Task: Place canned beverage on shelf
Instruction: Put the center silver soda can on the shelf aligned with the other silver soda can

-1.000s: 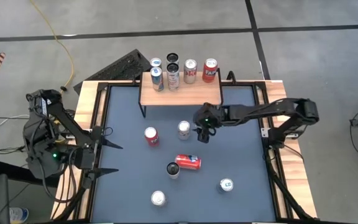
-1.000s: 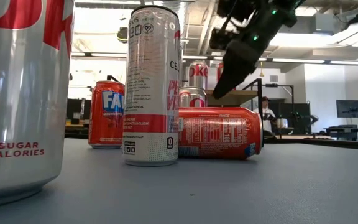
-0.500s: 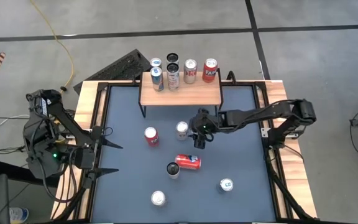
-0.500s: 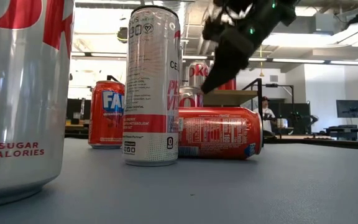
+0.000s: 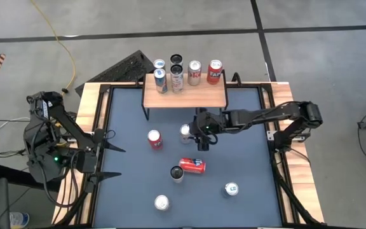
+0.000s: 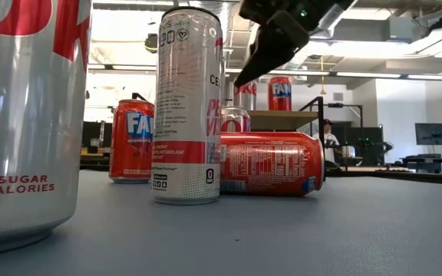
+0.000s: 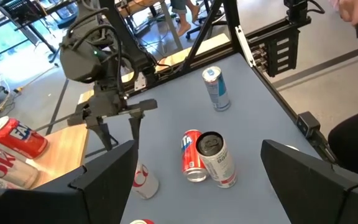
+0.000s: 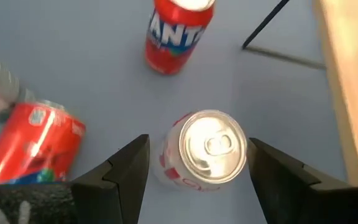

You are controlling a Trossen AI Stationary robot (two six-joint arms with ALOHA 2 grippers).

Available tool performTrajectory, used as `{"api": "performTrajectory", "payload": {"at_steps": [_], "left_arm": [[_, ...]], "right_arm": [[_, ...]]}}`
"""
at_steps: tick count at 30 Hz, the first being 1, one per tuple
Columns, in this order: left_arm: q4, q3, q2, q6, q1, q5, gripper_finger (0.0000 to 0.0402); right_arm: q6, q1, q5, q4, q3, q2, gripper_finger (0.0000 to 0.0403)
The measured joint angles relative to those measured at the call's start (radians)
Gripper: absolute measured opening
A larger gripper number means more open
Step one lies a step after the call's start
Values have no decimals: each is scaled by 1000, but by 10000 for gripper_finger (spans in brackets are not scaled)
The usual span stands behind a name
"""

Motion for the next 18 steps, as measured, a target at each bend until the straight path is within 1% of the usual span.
{"api": "performTrajectory", "payload": {"at_steps": [3,7,10,13,16,18], "left_arm": [[0,0,0,-1,0,-2,329],[0,0,0,-4,0,-5,329],[0,0,0,-8,0,-5,329],[-1,0,0,-9,0,-4,329],[-1,0,0,-10,0,-1,329],[-2,0,0,-13,0,-1,329]], "right_arm": [[-30,-5,-6,-103,85,48,256],[-37,-8,-6,-294,258,121,256],[-61,-7,-6,-431,364,190,258],[-85,-6,-7,-504,441,252,272],[-141,-4,-1,-545,493,304,295],[-178,2,52,-563,525,341,312]]}}
